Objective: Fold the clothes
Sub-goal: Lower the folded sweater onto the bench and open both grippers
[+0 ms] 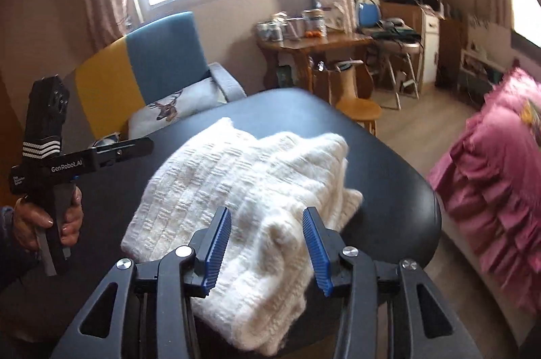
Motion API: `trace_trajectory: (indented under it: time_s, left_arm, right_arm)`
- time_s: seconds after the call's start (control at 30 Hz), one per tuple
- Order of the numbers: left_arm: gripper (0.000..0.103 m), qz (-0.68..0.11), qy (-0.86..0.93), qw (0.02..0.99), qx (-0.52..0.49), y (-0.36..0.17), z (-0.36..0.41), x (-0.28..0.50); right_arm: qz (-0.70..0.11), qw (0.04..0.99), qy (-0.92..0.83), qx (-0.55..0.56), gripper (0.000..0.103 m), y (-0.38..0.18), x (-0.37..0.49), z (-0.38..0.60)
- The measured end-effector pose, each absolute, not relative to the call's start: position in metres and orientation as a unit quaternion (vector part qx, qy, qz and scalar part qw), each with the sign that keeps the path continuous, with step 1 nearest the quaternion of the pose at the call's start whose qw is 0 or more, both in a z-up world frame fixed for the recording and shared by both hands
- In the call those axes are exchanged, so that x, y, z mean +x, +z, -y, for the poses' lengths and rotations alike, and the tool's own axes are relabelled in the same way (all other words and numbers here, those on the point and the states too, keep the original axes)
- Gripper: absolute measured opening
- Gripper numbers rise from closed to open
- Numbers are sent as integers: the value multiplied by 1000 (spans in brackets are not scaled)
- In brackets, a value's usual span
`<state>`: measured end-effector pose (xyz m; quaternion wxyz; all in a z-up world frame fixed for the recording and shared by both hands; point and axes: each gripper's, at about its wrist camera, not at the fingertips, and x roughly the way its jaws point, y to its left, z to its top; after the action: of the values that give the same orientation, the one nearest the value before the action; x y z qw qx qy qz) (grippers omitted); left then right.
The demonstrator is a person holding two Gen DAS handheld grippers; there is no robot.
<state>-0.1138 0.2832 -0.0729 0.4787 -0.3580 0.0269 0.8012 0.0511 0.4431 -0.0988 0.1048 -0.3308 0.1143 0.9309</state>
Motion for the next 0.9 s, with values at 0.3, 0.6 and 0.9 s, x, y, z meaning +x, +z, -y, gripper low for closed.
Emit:
trace_trajectory:
  time_s: [0.3,0.6,0.9]
  left_arm:
    - [66,-96,760,492,-414,-130,-313,-79]
    - [67,-113,780,472,-394,-142,-317,-63]
    - [89,-128,844,392,-344,-97,-306,-46]
  right_arm:
    - [-89,89,887,-444,32,-175,21,-447]
    - [-106,111,903,-402,32,-182,36,-441]
    - [-145,154,914,-347,34,-149,52,-439]
